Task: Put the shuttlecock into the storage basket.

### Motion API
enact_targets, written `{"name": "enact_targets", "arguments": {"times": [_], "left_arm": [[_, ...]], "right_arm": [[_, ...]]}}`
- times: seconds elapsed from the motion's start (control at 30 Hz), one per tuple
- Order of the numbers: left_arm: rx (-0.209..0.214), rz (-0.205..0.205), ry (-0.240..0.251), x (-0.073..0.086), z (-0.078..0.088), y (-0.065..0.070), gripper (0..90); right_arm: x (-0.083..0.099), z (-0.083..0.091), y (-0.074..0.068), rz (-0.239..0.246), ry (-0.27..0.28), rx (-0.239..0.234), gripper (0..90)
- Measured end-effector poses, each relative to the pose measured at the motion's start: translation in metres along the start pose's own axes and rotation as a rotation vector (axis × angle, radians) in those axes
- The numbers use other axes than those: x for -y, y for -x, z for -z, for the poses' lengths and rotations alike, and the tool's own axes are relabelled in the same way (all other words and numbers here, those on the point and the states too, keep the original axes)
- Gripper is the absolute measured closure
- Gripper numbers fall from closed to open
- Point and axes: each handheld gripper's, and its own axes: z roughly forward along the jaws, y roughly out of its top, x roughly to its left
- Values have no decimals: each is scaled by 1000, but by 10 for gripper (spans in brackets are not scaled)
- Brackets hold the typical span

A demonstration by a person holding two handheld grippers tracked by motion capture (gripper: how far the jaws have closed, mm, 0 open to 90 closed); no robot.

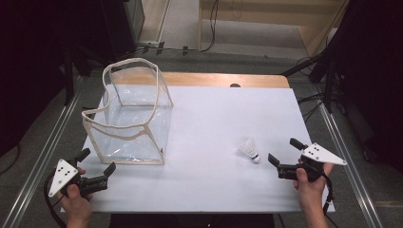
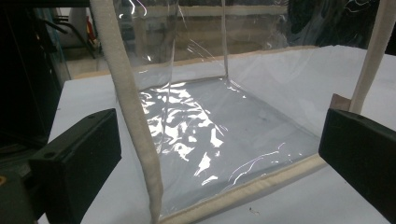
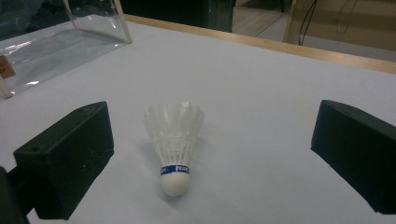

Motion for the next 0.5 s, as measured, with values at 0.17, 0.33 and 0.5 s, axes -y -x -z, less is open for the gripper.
{"name": "enact_targets", "arguments": {"times": [0.17, 0.33, 0.5], "left_arm": [[1, 2, 1, 0, 0, 0, 0], [-1, 4, -1, 0, 0, 0, 0], [-1, 4, -3, 0, 0, 0, 0]], "right_arm": [[-9, -11, -7, 20, -20, -23, 0], [-14, -19, -13, 34, -45, -41, 0], [-15, -28, -20, 43, -89, -53, 0]]}}
